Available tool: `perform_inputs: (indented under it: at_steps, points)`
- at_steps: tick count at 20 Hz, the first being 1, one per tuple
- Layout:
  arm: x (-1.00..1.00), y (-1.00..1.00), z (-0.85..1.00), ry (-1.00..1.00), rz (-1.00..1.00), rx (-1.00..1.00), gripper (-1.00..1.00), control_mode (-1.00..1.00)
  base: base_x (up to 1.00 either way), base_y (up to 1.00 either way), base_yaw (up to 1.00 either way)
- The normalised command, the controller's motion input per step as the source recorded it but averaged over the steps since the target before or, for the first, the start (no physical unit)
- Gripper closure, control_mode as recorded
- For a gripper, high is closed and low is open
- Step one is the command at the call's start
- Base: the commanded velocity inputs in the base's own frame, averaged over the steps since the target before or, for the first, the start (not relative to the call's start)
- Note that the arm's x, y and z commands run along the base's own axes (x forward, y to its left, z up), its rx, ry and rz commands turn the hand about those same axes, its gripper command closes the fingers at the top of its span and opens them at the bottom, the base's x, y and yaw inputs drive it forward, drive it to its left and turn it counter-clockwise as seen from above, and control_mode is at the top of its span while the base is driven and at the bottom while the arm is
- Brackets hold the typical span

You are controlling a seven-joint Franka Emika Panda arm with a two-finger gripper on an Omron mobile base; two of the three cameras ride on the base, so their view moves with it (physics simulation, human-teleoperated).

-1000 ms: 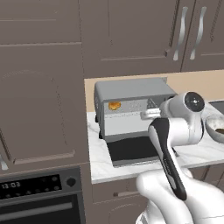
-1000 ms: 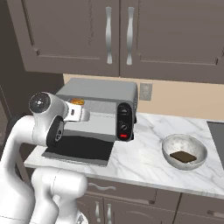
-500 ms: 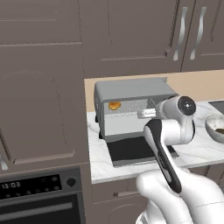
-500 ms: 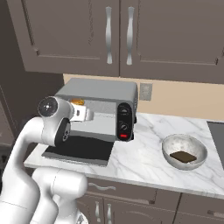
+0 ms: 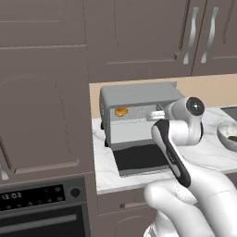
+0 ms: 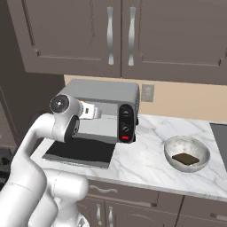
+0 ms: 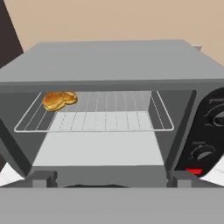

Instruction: Pick up the heated bread from the toaster oven and place it in the bowl. Then move the bread bowl to the dining counter.

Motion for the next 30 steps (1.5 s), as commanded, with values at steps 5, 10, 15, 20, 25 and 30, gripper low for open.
perform_inputs:
  at_steps: [5,10,15,20,25,30]
  points:
    - [0.31,-0.1,-0.29,0.0,0.0,0.0,-1.0,-1.0,0.0,0.0,0.0]
    - [0.42,-0.01,-0.21,0.0,0.0,0.0,-1.0,-1.0,0.0,0.0,0.0]
    - [0.52,0.0,-0.2,0.0,0.0,0.0,-1.0,-1.0,0.0,0.0,0.0]
    - [0.49,0.0,-0.23,0.0,0.0,0.0,-1.0,-1.0,0.0,0.0,0.0]
    - [0.44,0.0,-0.24,0.0,0.0,0.0,-1.0,-1.0,0.0,0.0,0.0]
    - [0.33,0.0,-0.28,0.0,0.0,0.0,-1.0,-1.0,0.0,0.0,0.0]
